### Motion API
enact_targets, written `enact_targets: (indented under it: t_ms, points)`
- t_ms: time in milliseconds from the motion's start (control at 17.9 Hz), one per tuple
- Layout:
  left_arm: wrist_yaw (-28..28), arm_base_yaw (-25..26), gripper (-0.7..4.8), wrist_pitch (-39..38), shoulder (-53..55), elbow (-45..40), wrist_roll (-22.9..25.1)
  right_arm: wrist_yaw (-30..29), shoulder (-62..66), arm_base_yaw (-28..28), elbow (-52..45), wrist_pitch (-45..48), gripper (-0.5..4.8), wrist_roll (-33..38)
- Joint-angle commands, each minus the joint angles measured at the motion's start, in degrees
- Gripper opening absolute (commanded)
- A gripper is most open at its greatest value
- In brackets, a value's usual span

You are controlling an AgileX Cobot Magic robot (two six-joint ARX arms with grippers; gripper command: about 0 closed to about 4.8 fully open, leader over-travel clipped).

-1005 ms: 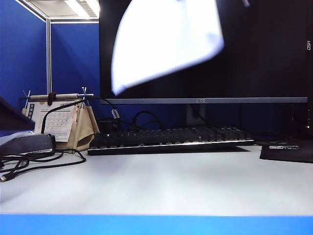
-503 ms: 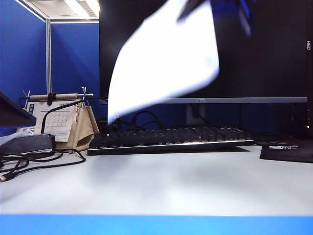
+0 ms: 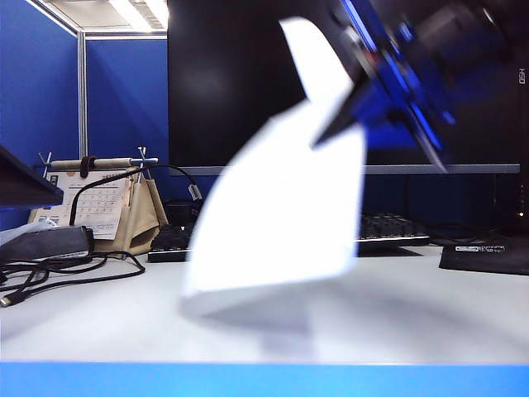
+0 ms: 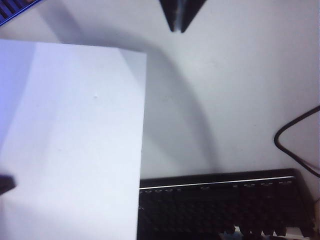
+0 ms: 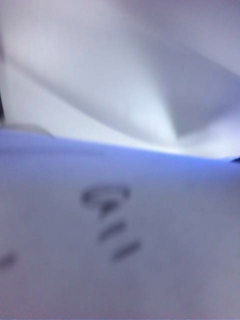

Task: Put a wrinkled paper upside down.

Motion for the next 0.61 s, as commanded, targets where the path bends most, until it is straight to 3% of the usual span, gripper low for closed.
enact_targets:
  t_ms: [56,168,447,614]
  points:
    - [0.0,0.0,0.09,0.8,0.0,0.2,0.2,-0.3,1.6,-3.6,-3.4,4.3,-0.01,1.8]
    - [0.0,0.0,0.09,1.0,0.0,0.2,0.2,-3.0,6.4,-4.3,-3.8,5.4,-0.01,1.7]
    - [2.1,0.0,0.09,1.1,0.0,0.2,0.2,-0.3,12.3,-4.5,-3.8,6.8,0.19,1.4]
    - [5.2,0.0,0.09,1.0,0.0,0.2,0.1,-0.3,13.3,-4.8,-3.9,6.4,1.9,1.3]
